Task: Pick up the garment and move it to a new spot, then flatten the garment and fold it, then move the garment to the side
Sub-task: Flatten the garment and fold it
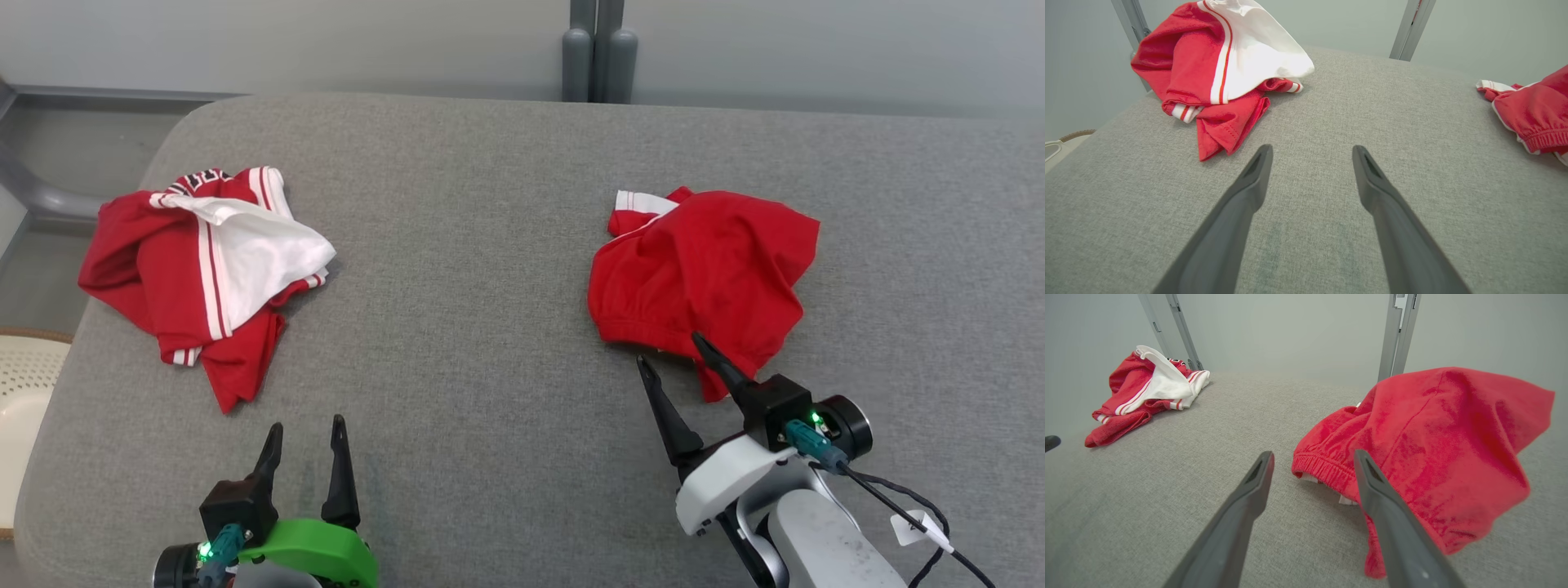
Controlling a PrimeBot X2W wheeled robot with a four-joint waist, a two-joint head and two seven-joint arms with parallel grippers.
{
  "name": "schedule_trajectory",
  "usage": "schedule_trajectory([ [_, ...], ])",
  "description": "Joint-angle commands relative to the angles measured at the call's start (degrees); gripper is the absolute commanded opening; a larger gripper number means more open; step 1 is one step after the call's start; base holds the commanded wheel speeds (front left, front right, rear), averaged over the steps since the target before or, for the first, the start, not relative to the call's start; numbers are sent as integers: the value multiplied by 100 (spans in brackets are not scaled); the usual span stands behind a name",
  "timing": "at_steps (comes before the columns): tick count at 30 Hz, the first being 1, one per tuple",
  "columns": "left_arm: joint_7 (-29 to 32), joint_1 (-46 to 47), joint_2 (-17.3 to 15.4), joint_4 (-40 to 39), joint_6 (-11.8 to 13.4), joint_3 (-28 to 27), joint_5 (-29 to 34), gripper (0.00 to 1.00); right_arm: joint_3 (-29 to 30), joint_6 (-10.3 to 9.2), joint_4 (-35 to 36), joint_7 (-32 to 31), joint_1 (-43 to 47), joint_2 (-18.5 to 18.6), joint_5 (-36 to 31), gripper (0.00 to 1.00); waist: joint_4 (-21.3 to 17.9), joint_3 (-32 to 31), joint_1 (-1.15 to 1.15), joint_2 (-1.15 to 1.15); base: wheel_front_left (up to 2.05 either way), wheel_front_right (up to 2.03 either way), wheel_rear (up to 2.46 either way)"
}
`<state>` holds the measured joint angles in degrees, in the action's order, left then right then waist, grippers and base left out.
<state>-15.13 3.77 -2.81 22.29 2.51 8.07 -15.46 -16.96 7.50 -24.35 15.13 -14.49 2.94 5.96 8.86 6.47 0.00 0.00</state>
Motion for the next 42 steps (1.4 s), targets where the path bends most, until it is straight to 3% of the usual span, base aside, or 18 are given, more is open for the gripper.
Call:
schedule_trajectory([
  [1,-3,119,-16,-7,-5,23,-71,100,-42,-1,-45,3,-69,22,33,100,178,202,0,0,0,0,0],
  [11,-3,371,-18,6,42,337,-244,100,-353,-1,-496,3,-367,42,359,100,396,633,0,0,0,0,0],
  [22,-3,389,-17,42,53,391,-325,100,-49,-1,-624,3,-609,30,391,100,701,830,0,0,0,0,0],
  [23,-3,383,-17,53,39,390,-323,100,-30,-1,-615,3,-599,23,396,79,708,831,0,0,0,0,0],
  [25,-3,377,-17,60,31,397,-336,100,51,-1,-554,3,-606,21,424,9,715,834,0,0,0,0,0],
  [26,-3,385,-17,59,34,409,-345,100,77,-1,-533,3,-611,17,416,0,713,837,0,0,0,0,0],
  [31,-3,456,-17,37,33,492,-380,100,204,-1,-212,3,-653,5,630,0,683,849,0,0,0,0,0],
  [35,-3,443,-17,84,15,519,-371,100,-109,-1,83,3,-870,-3,1085,0,644,768,0,0,0,0,0],
  [42,-3,309,-17,216,-49,630,-399,100,-1003,0,615,3,-1849,-3,2643,0,680,449,0,0,0,0,0],
])
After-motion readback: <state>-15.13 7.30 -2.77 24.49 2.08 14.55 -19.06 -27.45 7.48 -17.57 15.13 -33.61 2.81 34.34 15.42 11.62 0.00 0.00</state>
